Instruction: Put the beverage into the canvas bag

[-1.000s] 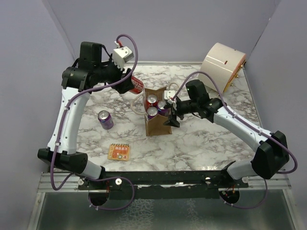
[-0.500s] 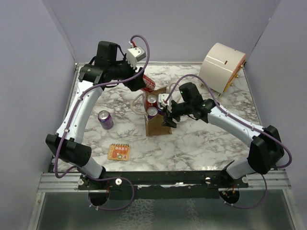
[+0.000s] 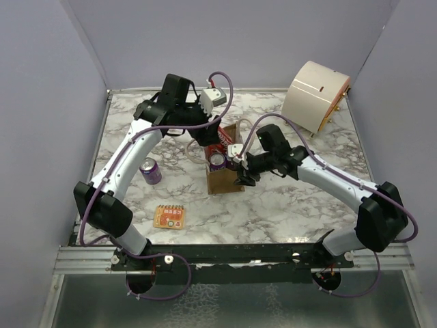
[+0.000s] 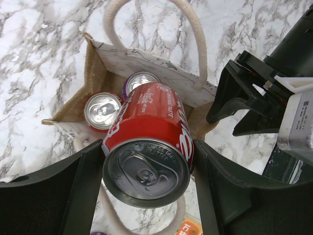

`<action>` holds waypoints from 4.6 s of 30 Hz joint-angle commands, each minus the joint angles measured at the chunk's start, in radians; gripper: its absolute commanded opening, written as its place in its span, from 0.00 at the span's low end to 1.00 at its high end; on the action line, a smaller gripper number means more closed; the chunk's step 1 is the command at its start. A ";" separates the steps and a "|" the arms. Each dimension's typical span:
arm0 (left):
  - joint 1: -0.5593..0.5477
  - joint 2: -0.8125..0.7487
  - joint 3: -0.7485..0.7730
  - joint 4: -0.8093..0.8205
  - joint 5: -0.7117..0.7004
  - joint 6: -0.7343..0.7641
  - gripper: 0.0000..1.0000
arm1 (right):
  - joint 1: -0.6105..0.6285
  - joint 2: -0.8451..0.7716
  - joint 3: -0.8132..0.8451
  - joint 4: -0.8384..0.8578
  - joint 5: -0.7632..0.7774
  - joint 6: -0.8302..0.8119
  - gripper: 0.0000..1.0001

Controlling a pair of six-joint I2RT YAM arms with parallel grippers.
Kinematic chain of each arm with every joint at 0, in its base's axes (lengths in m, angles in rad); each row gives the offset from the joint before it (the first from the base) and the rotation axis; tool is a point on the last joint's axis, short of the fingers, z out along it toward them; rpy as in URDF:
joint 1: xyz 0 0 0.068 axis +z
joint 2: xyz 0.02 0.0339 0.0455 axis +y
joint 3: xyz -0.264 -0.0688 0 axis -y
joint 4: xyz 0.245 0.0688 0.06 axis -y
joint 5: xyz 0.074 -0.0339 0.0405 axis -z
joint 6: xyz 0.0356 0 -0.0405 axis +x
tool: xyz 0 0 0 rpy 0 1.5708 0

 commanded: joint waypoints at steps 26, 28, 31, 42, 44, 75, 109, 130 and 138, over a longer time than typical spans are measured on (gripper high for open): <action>-0.153 0.105 -0.008 -0.028 0.096 0.170 0.00 | 0.006 -0.088 -0.091 -0.034 -0.057 -0.055 0.43; -0.158 0.106 -0.003 -0.023 0.089 0.171 0.00 | 0.006 -0.095 -0.094 -0.037 -0.065 -0.057 0.43; -0.166 0.148 0.010 -0.025 0.074 0.171 0.00 | 0.006 -0.103 -0.099 -0.036 -0.066 -0.056 0.42; -0.182 0.194 0.039 -0.034 0.030 0.201 0.00 | 0.006 -0.103 -0.099 -0.031 -0.079 -0.050 0.38; -0.184 0.198 0.038 -0.035 0.032 0.212 0.00 | 0.006 -0.103 -0.099 -0.031 -0.080 -0.048 0.37; -0.185 0.170 -0.020 -0.057 0.088 0.359 0.00 | 0.004 -0.184 -0.124 0.016 -0.063 -0.013 0.49; -0.183 0.132 -0.024 -0.057 0.077 0.412 0.00 | -0.057 -0.290 -0.139 -0.003 -0.059 0.011 0.58; -0.190 0.149 0.005 -0.259 0.034 0.509 0.00 | -0.146 -0.336 -0.178 0.008 -0.075 0.049 0.58; -0.216 0.148 -0.036 -0.225 -0.056 0.499 0.00 | -0.157 -0.332 -0.186 0.017 -0.064 0.052 0.58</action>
